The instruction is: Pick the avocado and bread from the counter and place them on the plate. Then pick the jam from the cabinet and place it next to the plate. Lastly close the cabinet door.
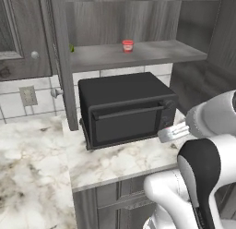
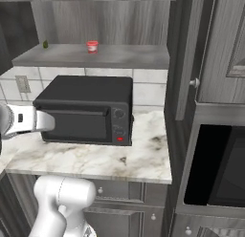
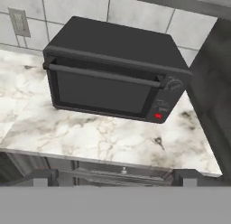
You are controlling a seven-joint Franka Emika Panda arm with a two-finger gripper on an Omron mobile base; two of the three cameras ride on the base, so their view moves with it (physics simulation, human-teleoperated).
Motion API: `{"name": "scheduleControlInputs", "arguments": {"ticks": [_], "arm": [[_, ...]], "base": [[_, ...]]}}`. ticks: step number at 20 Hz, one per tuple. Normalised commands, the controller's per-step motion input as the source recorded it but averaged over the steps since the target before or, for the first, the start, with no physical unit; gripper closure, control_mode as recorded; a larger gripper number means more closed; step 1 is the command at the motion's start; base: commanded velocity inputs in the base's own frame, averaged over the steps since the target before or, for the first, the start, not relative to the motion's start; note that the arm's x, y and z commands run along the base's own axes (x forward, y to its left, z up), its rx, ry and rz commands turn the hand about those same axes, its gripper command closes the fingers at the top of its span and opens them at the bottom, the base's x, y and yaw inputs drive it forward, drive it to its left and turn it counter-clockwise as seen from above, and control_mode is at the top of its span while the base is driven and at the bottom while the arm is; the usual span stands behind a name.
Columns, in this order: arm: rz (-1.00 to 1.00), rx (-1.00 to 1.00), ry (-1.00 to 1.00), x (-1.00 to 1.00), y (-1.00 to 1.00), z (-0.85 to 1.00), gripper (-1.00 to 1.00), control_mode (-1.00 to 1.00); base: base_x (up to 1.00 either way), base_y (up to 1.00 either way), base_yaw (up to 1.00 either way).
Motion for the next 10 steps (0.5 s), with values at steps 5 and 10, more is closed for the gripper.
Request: {"name": "scheduleControlInputs", "arguments": {"ticks": [5, 10], "arm": [[0.00, 0.08, -0.13, 0.00, -0.05, 0.37, -1.00, -1.00], [0.00, 0.00, -0.10, 0.05, 0.00, 0.30, -1.00, -1.00]], "base": [[0.00, 0.00, 0.00], [0.00, 0.00, 0.00]]}}
